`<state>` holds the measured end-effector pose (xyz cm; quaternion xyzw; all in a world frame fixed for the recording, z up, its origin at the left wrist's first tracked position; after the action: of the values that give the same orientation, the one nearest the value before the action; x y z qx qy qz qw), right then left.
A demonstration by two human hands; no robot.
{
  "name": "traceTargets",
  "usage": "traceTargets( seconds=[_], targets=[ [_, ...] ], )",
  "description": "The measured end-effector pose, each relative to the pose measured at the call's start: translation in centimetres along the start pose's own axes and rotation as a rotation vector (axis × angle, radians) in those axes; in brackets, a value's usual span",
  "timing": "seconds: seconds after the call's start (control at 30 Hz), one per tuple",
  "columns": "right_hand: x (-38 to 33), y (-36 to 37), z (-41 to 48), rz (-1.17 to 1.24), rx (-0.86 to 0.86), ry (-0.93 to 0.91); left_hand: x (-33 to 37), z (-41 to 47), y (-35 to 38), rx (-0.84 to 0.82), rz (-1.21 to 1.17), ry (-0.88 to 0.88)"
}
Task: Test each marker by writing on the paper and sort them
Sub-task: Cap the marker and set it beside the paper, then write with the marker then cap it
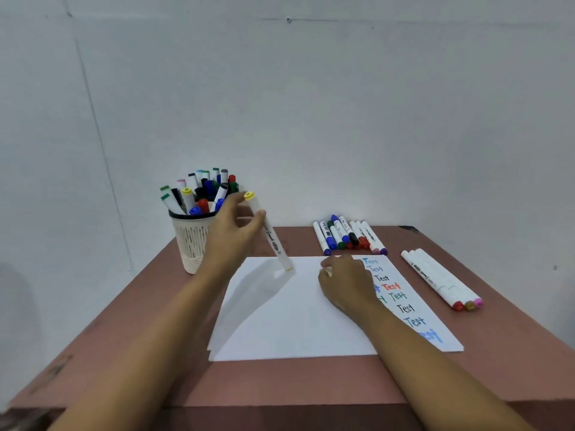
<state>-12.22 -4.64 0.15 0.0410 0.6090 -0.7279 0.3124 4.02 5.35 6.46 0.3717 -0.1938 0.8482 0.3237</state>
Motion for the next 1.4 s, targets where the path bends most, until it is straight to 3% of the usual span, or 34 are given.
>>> traceTargets(
  seconds=[0.13, 0.57, 0.87, 1.03, 1.27, 1.33, 1.4],
  targets=[
    [-0.1, -0.2, -0.2, -0.088, -0.019, -0.023, 2.4, 2.8, -1.5, 0.0, 0.192, 0.128],
    [-0.1, -0.2, -0.1, -0.097, -0.003, -0.024, 5.6, 11.4, -8.1, 0.127, 0.589, 0.297],
    [-0.1, -0.2, -0.1, -0.09, -0.007, -0.023, -1.0, 8.8, -8.3, -0.08, 1.043, 0.223],
    [-0.2, -0.1, -0.1, -0.082, -0.009, -0.023, -1.5, 8.0, -7.8, -0.164, 1.137, 0.234],
    [-0.1, -0.2, 0.0, -0.089, -0.021, -0.02, 0.8, 4.1, -2.7, 0.041, 0.907, 0.746],
    [-0.2, -0.3, 0.0, -0.084, -0.026, -0.02, 0.3, 2.3, -0.3, -0.101, 0.865, 0.785],
    [-0.2, -0.3, -0.1, -0.1, -0.028, -0.032, -1.4, 0.4, 1.8, -0.364, 0.879, 0.594]
  ],
)
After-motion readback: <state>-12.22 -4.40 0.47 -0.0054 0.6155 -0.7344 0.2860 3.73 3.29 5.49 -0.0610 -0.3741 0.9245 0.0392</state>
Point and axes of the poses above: each hand's wrist, its own z-axis towards the middle knuckle, its own y-axis out of the palm, x = y × z, the point moved 1 cm from there along z, towards the middle knuckle, and after that the axes turned 5 degrees about y, right-handed, at the moved point
